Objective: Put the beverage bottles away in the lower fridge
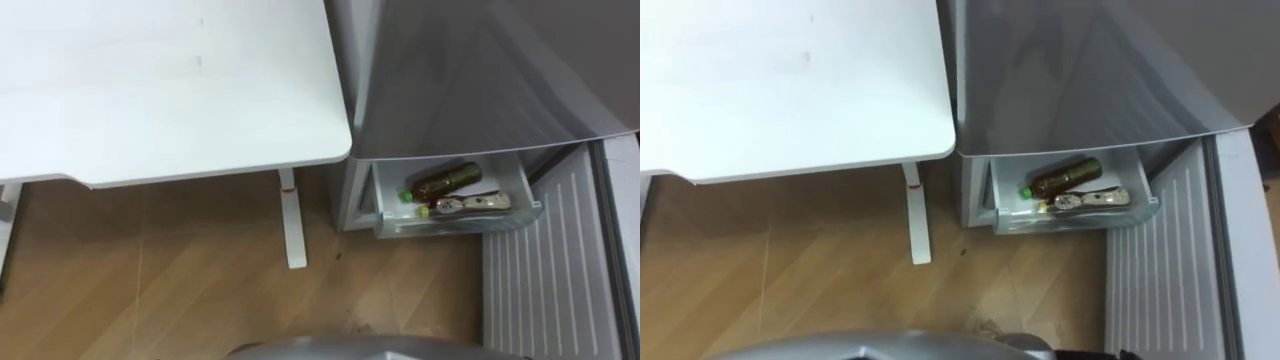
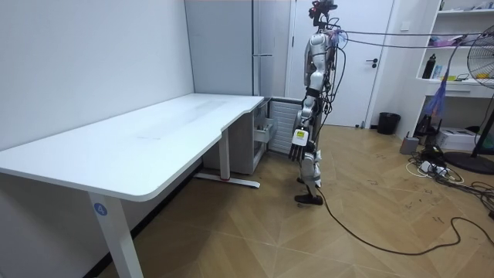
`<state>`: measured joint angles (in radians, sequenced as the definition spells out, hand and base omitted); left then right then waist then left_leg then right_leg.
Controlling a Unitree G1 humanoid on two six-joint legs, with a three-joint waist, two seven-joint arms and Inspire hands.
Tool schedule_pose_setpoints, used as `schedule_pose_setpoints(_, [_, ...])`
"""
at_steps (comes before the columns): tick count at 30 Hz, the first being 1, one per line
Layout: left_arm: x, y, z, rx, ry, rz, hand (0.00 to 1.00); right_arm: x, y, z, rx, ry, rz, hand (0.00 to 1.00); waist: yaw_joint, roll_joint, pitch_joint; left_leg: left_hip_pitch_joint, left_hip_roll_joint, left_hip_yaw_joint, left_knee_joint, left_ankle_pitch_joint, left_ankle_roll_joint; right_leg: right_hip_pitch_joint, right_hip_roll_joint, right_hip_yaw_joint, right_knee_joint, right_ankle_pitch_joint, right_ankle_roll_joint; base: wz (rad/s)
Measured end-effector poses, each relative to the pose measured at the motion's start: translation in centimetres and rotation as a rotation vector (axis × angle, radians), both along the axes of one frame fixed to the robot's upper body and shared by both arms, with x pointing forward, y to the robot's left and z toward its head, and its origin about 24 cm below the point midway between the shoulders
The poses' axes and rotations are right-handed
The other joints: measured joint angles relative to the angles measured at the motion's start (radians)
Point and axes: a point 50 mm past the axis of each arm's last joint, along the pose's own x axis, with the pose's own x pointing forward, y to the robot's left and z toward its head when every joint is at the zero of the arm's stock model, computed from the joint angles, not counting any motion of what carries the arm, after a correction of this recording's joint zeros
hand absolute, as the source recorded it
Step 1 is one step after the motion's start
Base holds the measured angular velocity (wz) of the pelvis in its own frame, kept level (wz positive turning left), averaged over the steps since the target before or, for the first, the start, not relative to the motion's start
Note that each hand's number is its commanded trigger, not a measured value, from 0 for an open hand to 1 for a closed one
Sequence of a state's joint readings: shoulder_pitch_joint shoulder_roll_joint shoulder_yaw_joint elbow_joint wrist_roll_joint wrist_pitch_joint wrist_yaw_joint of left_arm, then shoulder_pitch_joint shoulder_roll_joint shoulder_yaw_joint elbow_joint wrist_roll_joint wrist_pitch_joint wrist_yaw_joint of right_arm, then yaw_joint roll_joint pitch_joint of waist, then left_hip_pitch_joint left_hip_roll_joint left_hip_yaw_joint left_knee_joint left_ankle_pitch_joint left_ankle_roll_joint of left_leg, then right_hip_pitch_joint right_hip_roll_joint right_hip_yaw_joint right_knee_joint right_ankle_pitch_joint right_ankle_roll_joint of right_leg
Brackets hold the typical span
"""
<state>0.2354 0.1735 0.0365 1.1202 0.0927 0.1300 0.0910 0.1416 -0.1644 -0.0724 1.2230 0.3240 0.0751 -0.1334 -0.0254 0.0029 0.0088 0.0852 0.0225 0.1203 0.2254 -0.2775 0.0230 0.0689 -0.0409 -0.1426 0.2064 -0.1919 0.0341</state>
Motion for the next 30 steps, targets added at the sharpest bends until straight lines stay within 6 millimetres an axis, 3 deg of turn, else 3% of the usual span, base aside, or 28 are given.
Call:
schedule_pose_setpoints(4, [-0.1,0.0,0.0,-0.012,0.003,-0.001,0.00,0.4,-0.4,0.2,-0.018,-0.011,0.002,0.00,0.003,0.006,-0.0008,0.002,-0.001,0.000,-0.005,0.000,-0.001,-0.001,0.000,0.003,0.001,0.000,0.000,0.00])
schedule_pose_setpoints(7, [-0.1,0.0,0.0,-0.033,0.004,-0.003,0.00,1.5,-0.8,0.4,-0.024,-0.051,-0.029,0.00,0.002,-0.001,-0.0031,-0.007,0.000,-0.001,-0.004,0.001,-0.001,-0.011,0.000,0.003,0.004,0.000,0.000,0.00])
schedule_pose_setpoints(9, [0.0,-0.1,0.0,-0.040,0.001,-0.004,0.00,2.6,-1.4,0.6,-0.027,-0.093,-0.093,0.00,0.002,0.004,0.0001,-0.015,0.000,-0.001,0.000,0.001,-0.001,-0.022,-0.001,0.002,0.014,0.000,0.000,0.00])
schedule_pose_setpoints(13, [0.7,0.3,0.1,-0.032,-0.014,-0.010,0.00,5.8,-1.9,1.3,0.007,-0.228,-0.322,0.00,0.003,-0.005,-0.0080,-0.091,0.001,-0.004,0.050,0.001,0.000,-0.092,-0.004,-0.004,0.047,0.000,0.000,0.03])
schedule_pose_setpoints(15, [1.5,0.6,0.1,-0.030,-0.025,-0.016,0.00,7.0,-1.9,1.5,0.044,-0.287,-0.430,0.00,-0.004,-0.007,-0.0055,-0.148,-0.001,-0.024,0.098,0.001,0.000,-0.138,-0.012,-0.025,0.079,-0.002,-0.003,0.25])
schedule_pose_setpoints(21, [4.8,1.2,0.5,-0.019,-0.099,-0.051,0.00,12.8,-2.7,3.4,0.185,-0.518,-0.777,0.00,0.014,0.004,0.0152,-0.390,-0.011,-0.043,0.291,-0.006,0.010,-0.387,-0.050,-0.033,0.302,-0.028,-0.020,0.07])
schedule_pose_setpoints(25, [7.3,1.2,0.7,-0.009,-0.128,-0.094,0.00,15.8,-3.0,4.8,0.275,-0.639,-0.932,0.00,0.057,0.019,0.0236,-0.621,-0.013,-0.053,0.494,-0.076,0.018,-0.614,-0.070,-0.019,0.495,-0.098,-0.028,-0.01])
schedule_pose_setpoints(28, [7.8,0.9,0.7,-0.004,-0.135,-0.109,0.00,16.3,-3.4,5.2,0.319,-0.685,-1.028,0.00,0.085,0.020,0.0236,-0.753,-0.018,-0.050,0.623,-0.104,0.017,-0.755,-0.089,0.001,0.637,-0.143,-0.026,0.03])
schedule_pose_setpoints(30, [7.8,0.9,0.8,-0.003,-0.136,-0.113,0.00,16.5,-3.8,5.4,0.330,-0.706,-1.063,0.00,0.090,0.019,0.0227,-0.828,-0.024,-0.051,0.681,-0.105,0.018,-0.828,-0.100,0.006,0.703,-0.153,-0.030,0.12])
